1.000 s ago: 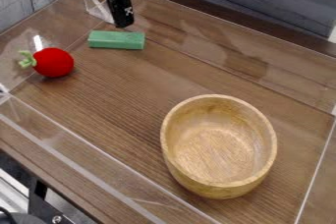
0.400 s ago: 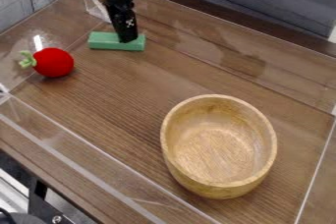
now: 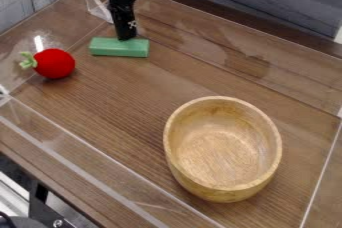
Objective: Put the green block in the brown bowl
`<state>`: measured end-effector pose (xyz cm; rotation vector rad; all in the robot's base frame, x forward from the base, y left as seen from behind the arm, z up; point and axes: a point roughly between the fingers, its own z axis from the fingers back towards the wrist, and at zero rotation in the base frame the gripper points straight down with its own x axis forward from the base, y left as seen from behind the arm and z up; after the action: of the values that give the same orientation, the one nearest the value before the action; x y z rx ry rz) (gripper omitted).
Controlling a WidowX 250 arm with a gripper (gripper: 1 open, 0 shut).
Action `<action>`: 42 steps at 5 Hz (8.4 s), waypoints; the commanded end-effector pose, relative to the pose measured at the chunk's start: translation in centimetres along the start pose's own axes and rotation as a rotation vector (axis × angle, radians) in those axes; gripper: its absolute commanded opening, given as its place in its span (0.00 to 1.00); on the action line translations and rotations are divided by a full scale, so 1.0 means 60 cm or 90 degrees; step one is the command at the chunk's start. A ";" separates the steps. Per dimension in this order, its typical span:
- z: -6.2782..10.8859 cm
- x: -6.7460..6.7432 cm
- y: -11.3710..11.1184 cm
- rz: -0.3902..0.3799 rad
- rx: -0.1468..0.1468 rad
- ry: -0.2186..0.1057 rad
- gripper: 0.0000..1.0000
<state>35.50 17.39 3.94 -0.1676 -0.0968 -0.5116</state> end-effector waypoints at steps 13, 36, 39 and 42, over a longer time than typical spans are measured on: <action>0.058 0.005 -0.004 0.068 0.026 -0.013 0.00; 0.019 -0.024 -0.042 0.130 -0.003 0.065 0.00; 0.080 -0.017 -0.072 0.141 0.028 0.044 0.00; 0.023 -0.028 -0.075 0.120 0.000 0.071 1.00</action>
<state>31.19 14.45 4.20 -0.1784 0.0637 -0.3174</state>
